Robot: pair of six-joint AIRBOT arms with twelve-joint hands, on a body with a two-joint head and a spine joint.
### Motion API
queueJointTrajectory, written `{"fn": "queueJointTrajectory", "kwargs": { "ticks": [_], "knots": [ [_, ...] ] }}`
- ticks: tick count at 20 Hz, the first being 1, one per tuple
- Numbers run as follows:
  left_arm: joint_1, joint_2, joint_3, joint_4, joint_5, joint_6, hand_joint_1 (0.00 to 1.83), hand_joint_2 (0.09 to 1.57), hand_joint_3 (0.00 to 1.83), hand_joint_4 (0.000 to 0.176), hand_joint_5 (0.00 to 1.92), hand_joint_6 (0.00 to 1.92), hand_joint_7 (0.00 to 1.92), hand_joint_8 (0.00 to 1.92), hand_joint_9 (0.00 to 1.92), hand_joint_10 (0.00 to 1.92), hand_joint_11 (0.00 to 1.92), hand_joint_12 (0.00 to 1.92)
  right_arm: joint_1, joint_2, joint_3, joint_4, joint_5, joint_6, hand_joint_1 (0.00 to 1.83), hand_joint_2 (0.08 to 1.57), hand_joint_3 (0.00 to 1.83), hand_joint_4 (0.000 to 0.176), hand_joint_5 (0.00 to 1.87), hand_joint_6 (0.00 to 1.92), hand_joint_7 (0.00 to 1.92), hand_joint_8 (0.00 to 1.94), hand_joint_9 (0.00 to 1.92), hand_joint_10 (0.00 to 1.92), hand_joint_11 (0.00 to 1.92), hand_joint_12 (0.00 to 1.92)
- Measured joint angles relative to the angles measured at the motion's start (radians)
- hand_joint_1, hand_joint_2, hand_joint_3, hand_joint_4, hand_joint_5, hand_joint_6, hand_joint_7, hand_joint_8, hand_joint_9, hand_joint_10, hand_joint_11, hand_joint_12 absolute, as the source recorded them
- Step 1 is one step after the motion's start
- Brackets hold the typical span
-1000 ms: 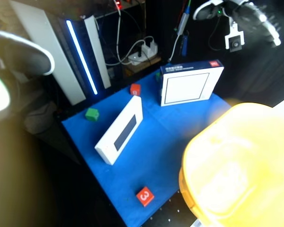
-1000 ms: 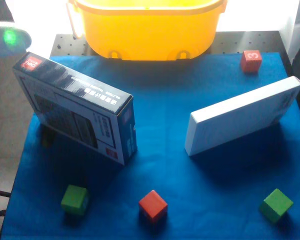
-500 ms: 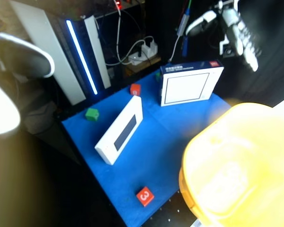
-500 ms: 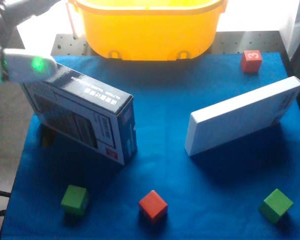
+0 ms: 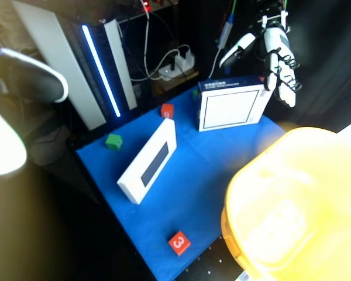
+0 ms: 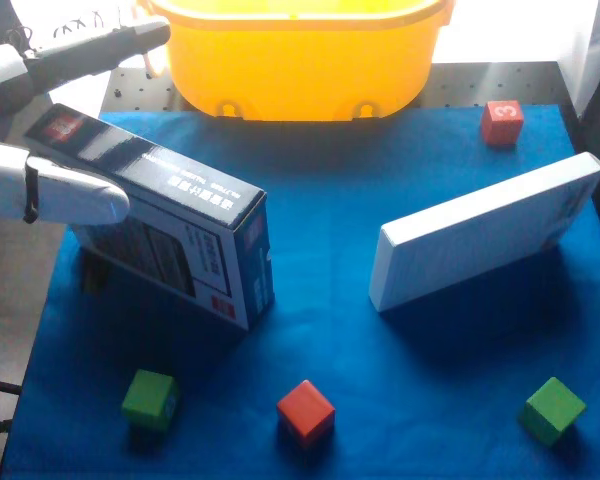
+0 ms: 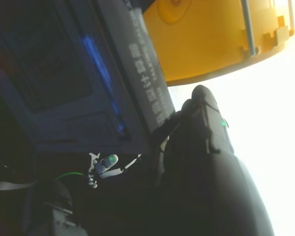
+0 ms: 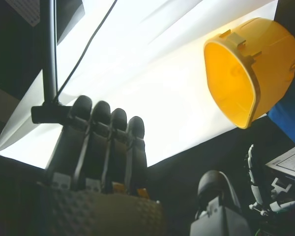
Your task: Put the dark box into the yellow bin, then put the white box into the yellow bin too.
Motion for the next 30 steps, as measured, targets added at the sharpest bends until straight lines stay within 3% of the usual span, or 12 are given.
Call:
{"fn": "queueJointTrajectory", "kwargs": {
  "ticks": [2,7,9,10,11,12,13,14,15,17,24,30],
  "knots": [
    [0.0,-0.01,0.011,0.002,0.005,0.0,0.56,0.78,0.0,0.165,0.0,0.0,0.07,0.01,0.07,0.01,0.09,0.03,0.0,0.0,0.0,0.0,0.0,0.0,0.08,1.02,0.0,0.0,0.45,0.0,0.45,0.0,0.42,0.0,0.37,0.02],
    [0.0,-0.038,0.029,-0.001,0.029,0.0,0.66,0.72,0.0,0.174,0.0,0.0,0.14,0.01,0.15,0.01,0.14,0.05,0.0,0.0,0.0,0.0,0.0,0.0,0.07,1.02,0.0,0.0,0.44,0.0,0.45,0.0,0.42,0.0,0.37,0.02],
    [0.0,-0.038,0.029,-0.002,0.03,0.0,0.79,0.69,0.0,0.099,0.1,0.01,0.21,0.0,0.22,0.01,0.19,0.07,0.0,0.0,0.0,0.0,0.0,0.0,0.09,1.02,0.0,0.0,0.45,0.0,0.45,0.0,0.42,0.0,0.37,0.02],
    [0.0,-0.039,0.031,-0.001,0.029,0.0,0.96,0.72,0.0,0.036,0.24,0.02,0.27,0.01,0.28,0.01,0.27,0.1,0.0,0.0,-0.001,0.0,0.0,0.0,0.09,1.02,0.0,0.0,0.45,0.0,0.45,0.0,0.42,0.0,0.37,0.02],
    [0.0,-0.042,0.035,-0.005,0.029,0.0,1.02,0.73,0.0,0.016,0.41,0.02,0.37,0.01,0.38,0.01,0.36,0.15,0.0,0.0,-0.001,0.0,0.0,0.0,0.08,1.02,0.0,0.0,0.45,0.0,0.45,0.0,0.43,0.0,0.38,0.02],
    [0.0,-0.045,0.039,-0.004,0.032,-0.001,1.25,0.82,0.0,0.0,0.78,0.04,0.72,0.03,0.69,0.02,0.44,0.47,0.0,0.0,-0.001,0.0,0.0,0.0,0.06,1.05,0.01,0.0,0.45,0.0,0.45,0.0,0.44,0.01,0.39,0.02],
    [0.0,-0.046,0.039,-0.005,0.032,0.0,1.25,0.82,0.0,0.0,0.78,0.04,0.72,0.03,0.69,0.02,0.44,0.47,0.0,0.0,-0.001,0.0,0.0,0.0,0.06,1.05,0.01,0.0,0.45,0.0,0.45,0.0,0.44,0.01,0.39,0.02],
    [0.0,-0.052,0.047,-0.005,0.034,0.0,1.29,0.97,0.01,0.0,1.21,0.33,1.17,0.56,1.1,0.54,0.8,1.24,0.0,0.0,-0.001,0.0,0.0,0.0,0.06,1.06,0.01,0.0,0.46,0.0,0.46,0.0,0.45,0.01,0.4,0.02],
    [0.0,-0.055,0.047,-0.01,0.038,0.0,1.29,0.97,0.01,0.0,1.21,0.33,1.17,0.56,1.1,0.54,0.8,1.24,0.0,0.0,-0.001,0.0,0.0,0.0,0.06,1.06,0.01,0.0,0.46,0.0,0.46,0.0,0.45,0.01,0.4,0.02],
    [0.0,-0.059,0.051,-0.006,0.039,-0.007,1.4,1.01,0.0,0.0,1.26,0.5,1.24,0.42,1.06,0.97,0.91,1.2,0.0,0.0,-0.001,0.0,0.0,0.0,0.06,1.08,0.01,0.0,0.45,0.0,0.46,0.0,0.45,0.01,0.4,0.02],
    [0.0,-0.068,0.071,-0.045,0.051,-0.003,1.41,1.01,0.0,0.0,1.18,0.56,1.3,0.33,1.11,0.95,0.97,1.01,0.0,0.0,-0.003,0.0,0.0,0.0,0.09,1.06,0.0,0.0,0.46,0.0,0.46,0.0,0.44,0.0,0.38,0.01],
    [-0.002,-0.03,0.06,-0.123,-0.017,0.003,1.4,1.03,0.0,0.0,1.38,0.07,1.09,0.87,1.06,0.97,0.91,0.94,-0.003,0.0,-0.003,0.0,0.002,0.0,0.1,1.05,0.0,0.0,0.47,0.0,0.47,0.0,0.45,0.01,0.39,0.01]
  ]
}}
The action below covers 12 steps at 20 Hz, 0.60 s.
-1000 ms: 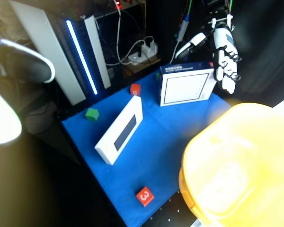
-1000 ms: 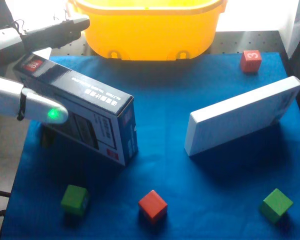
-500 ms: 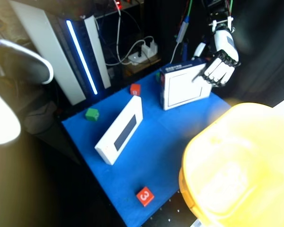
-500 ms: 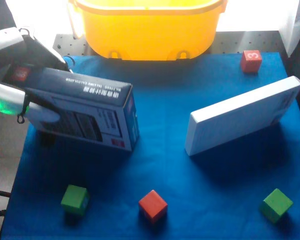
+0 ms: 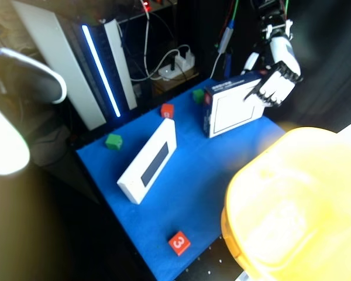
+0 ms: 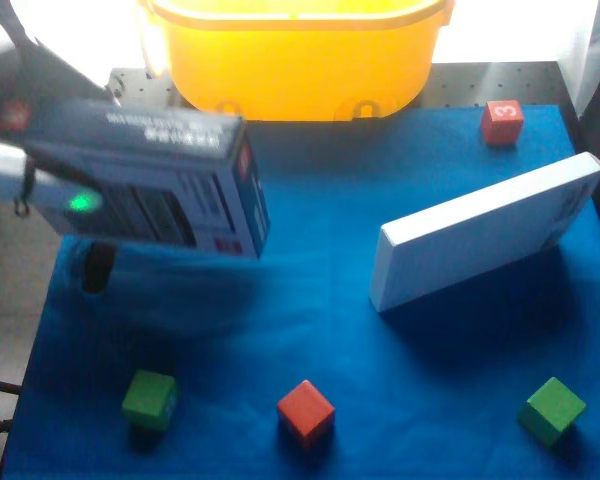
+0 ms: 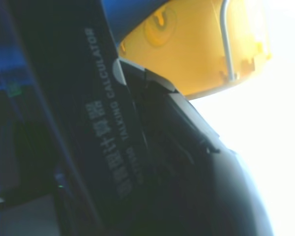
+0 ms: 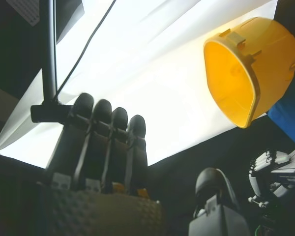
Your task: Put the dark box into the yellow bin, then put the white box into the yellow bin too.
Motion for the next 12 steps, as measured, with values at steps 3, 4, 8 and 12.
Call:
{"fn": "queueJointTrajectory", "kwargs": {
  "ticks": [3,4,8,12],
  "knots": [
    [-0.007,0.012,0.0,-0.039,-0.057,0.002,1.29,1.04,0.0,0.0,1.34,0.3,1.03,0.94,0.96,0.76,0.66,1.17,0.0,0.0,0.0,0.0,-0.001,0.0,0.1,1.04,0.0,0.0,0.46,0.0,0.47,0.0,0.46,0.0,0.4,0.02],
    [-0.02,0.012,0.002,-0.067,-0.09,0.001,1.39,1.05,0.0,0.0,1.22,0.4,1.02,0.94,1.0,1.07,0.86,1.12,0.0,0.0,0.0,0.0,-0.001,0.0,0.12,1.06,0.0,0.0,0.46,0.0,0.46,0.0,0.45,0.0,0.38,0.01],
    [-0.028,0.012,0.021,-0.144,-0.146,0.005,1.27,1.04,0.0,0.0,1.31,0.32,1.05,0.99,0.98,0.82,0.66,1.3,0.0,-0.002,0.002,0.0,-0.001,0.0,0.1,1.04,0.0,0.0,0.45,0.0,0.45,0.0,0.44,0.0,0.39,0.01],
    [-0.046,0.012,0.047,-0.24,-0.169,0.016,1.28,1.06,0.0,0.0,1.24,0.33,1.02,1.14,0.94,1.12,0.79,1.38,0.0,-0.016,0.005,0.001,-0.001,0.0,0.1,1.04,0.0,0.0,0.43,0.0,0.44,0.0,0.43,0.0,0.39,0.01]
  ]
}}
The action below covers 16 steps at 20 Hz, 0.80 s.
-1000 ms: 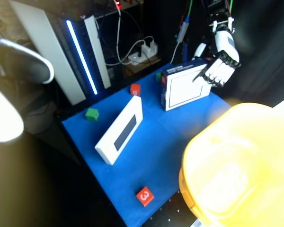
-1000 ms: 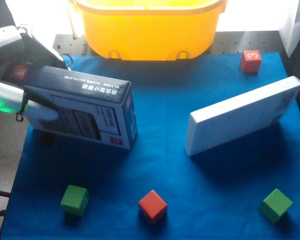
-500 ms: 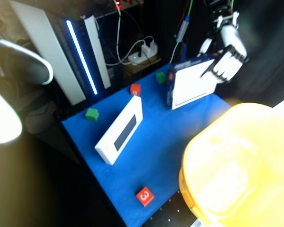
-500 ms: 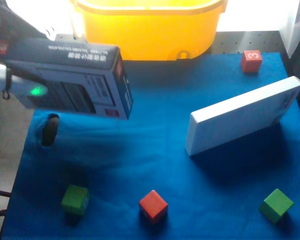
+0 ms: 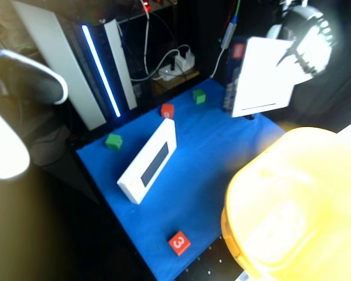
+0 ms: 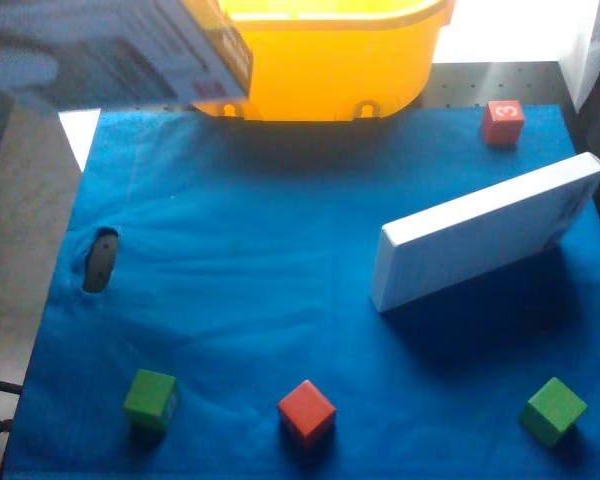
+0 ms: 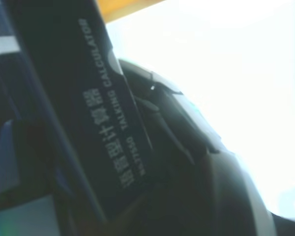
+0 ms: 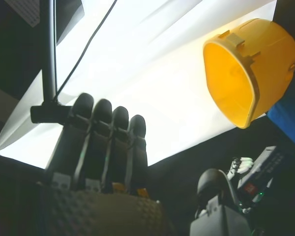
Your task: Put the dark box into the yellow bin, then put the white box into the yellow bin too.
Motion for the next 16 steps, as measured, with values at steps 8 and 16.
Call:
{"fn": "queueJointTrajectory", "kwargs": {
  "ticks": [8,16],
  "knots": [
    [-0.211,-0.093,0.097,0.069,0.098,0.01,1.39,1.06,0.0,0.0,1.05,0.72,1.06,1.01,1.04,0.91,0.82,0.99,0.0,-0.002,0.0,0.004,0.0,0.0,0.13,1.05,0.0,0.0,0.45,0.0,0.44,0.0,0.43,0.0,0.39,0.01],
    [-0.425,-0.163,0.2,0.181,0.212,0.01,1.22,1.0,0.0,0.0,1.27,0.46,1.24,1.29,1.26,1.13,0.94,1.61,-0.034,-0.038,0.0,0.007,0.016,0.0,0.13,1.11,0.01,0.0,0.43,0.0,0.42,0.0,0.38,0.0,0.36,0.0]
  ]
}}
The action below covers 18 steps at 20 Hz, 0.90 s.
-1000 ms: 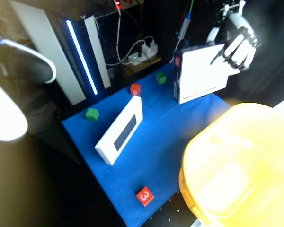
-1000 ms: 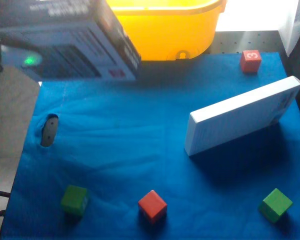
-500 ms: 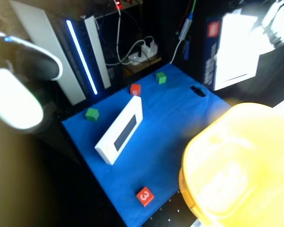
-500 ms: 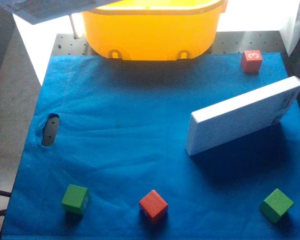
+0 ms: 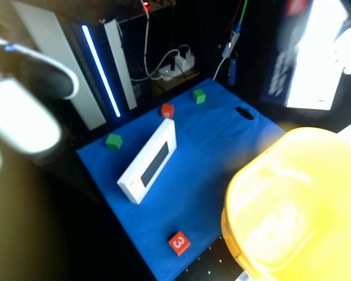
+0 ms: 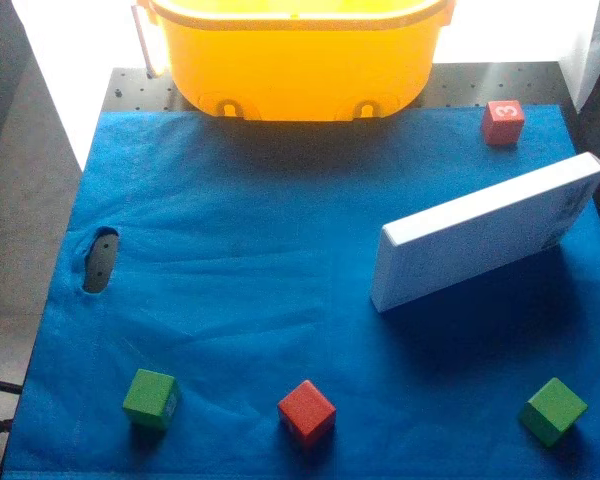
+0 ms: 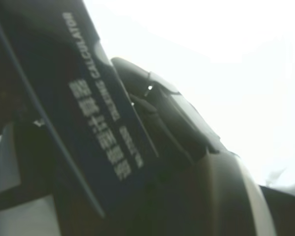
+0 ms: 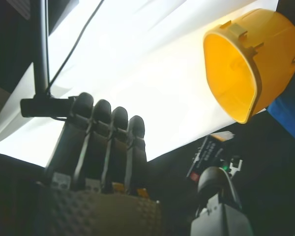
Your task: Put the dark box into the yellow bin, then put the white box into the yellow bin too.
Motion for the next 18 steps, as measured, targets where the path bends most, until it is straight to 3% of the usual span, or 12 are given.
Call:
{"fn": "queueJointTrajectory", "kwargs": {
  "ticks": [1,2,3,4,5,7,10,11,15,16,17,18],
  "knots": [
    [-0.046,-0.016,0.022,0.041,0.026,0.001,1.22,0.98,0.0,0.0,1.32,0.37,1.35,1.79,1.5,1.76,1.46,1.86,-0.018,-0.01,0.001,0.005,0.006,0.0,0.15,1.11,0.01,0.0,0.43,0.0,0.42,0.0,0.39,0.0,0.36,0.01],
    [-0.094,-0.032,0.044,0.076,0.05,0.0,1.22,0.98,0.0,0.0,1.33,0.34,1.47,1.9,1.69,1.89,1.72,1.91,-0.042,-0.023,0.01,0.021,0.026,0.0,0.15,1.12,0.01,0.0,0.44,0.0,0.43,0.0,0.4,0.01,0.37,0.01],
    [-0.119,-0.048,0.058,0.087,0.061,0.0,1.22,0.99,0.0,0.0,1.29,0.42,1.05,1.58,1.06,1.67,0.91,1.76,-0.075,-0.042,0.024,0.045,0.056,0.0,0.13,1.12,0.01,0.0,0.43,0.0,0.44,0.01,0.41,0.01,0.37,0.01],
    [-0.124,-0.056,0.064,0.085,0.057,-0.004,1.21,1.0,0.0,0.0,1.24,0.51,1.07,1.26,1.01,1.33,0.78,1.53,-0.121,-0.068,0.044,0.076,0.091,0.0,0.13,1.11,0.0,0.0,0.44,0.0,0.44,0.01,0.41,0.01,0.37,0.01],
    [-0.124,-0.066,0.077,0.107,0.07,-0.006,1.21,1.01,0.0,0.0,1.22,0.55,1.11,1.09,1.04,1.26,0.78,1.57,-0.187,-0.114,0.078,0.119,0.137,-0.001,0.12,1.08,0.0,0.0,0.44,0.01,0.45,0.01,0.42,0.01,0.38,0.01],
    [-0.122,-0.091,0.111,0.119,0.101,-0.002,1.22,0.99,0.0,0.0,1.32,0.37,1.18,1.74,1.34,1.89,1.31,1.91,-0.307,-0.191,0.133,0.2,0.216,-0.002,0.14,1.07,0.0,0.0,0.44,0.0,0.43,0.0,0.4,0.0,0.35,0.0],
    [-0.122,-0.128,0.15,0.131,0.137,-0.002,1.28,1.02,0.0,0.0,1.32,0.16,1.14,1.07,1.19,1.7,1.18,1.84,-0.377,-0.262,0.166,0.244,0.257,0.0,0.11,1.09,0.0,0.0,0.41,0.0,0.42,0.0,0.4,0.0,0.37,0.01],
    [-0.122,-0.142,0.162,0.13,0.138,-0.007,1.24,0.98,0.0,0.0,1.41,0.15,1.14,1.44,1.36,1.88,1.46,1.9,-0.376,-0.262,0.166,0.246,0.281,0.0,0.12,1.1,0.01,0.0,0.42,0.0,0.43,0.0,0.41,0.01,0.38,0.02],
    [-0.121,-0.222,0.253,0.133,0.128,-0.082,1.28,1.0,0.0,0.0,1.44,0.02,1.21,0.74,1.03,1.4,0.96,1.74,-0.37,-0.267,0.172,0.249,0.322,0.0,0.14,1.1,0.0,0.0,0.45,0.01,0.47,0.01,0.46,0.02,0.4,0.03],
    [-0.122,-0.234,0.258,0.132,0.124,-0.089,1.28,1.0,0.0,0.0,1.44,0.02,1.21,0.74,1.03,1.4,0.96,1.74,-0.37,-0.268,0.173,0.25,0.321,0.0,0.14,1.1,0.0,0.0,0.45,0.01,0.47,0.01,0.46,0.02,0.4,0.03],
    [-0.129,-0.25,0.266,0.149,0.11,-0.095,1.27,1.05,0.0,0.0,1.41,0.0,0.98,1.22,0.96,1.75,0.98,1.91,-0.37,-0.267,0.173,0.25,0.321,0.0,0.13,1.1,0.0,0.0,0.45,0.01,0.46,0.01,0.44,0.01,0.39,0.03],
    [-0.137,-0.271,0.282,0.153,0.096,-0.095,1.28,1.07,0.0,0.0,1.41,0.01,0.9,1.3,0.83,1.57,0.73,1.83,-0.37,-0.268,0.173,0.25,0.321,0.0,0.14,1.11,0.0,0.0,0.47,0.01,0.47,0.01,0.44,0.0,0.38,0.02]
  ]
}}
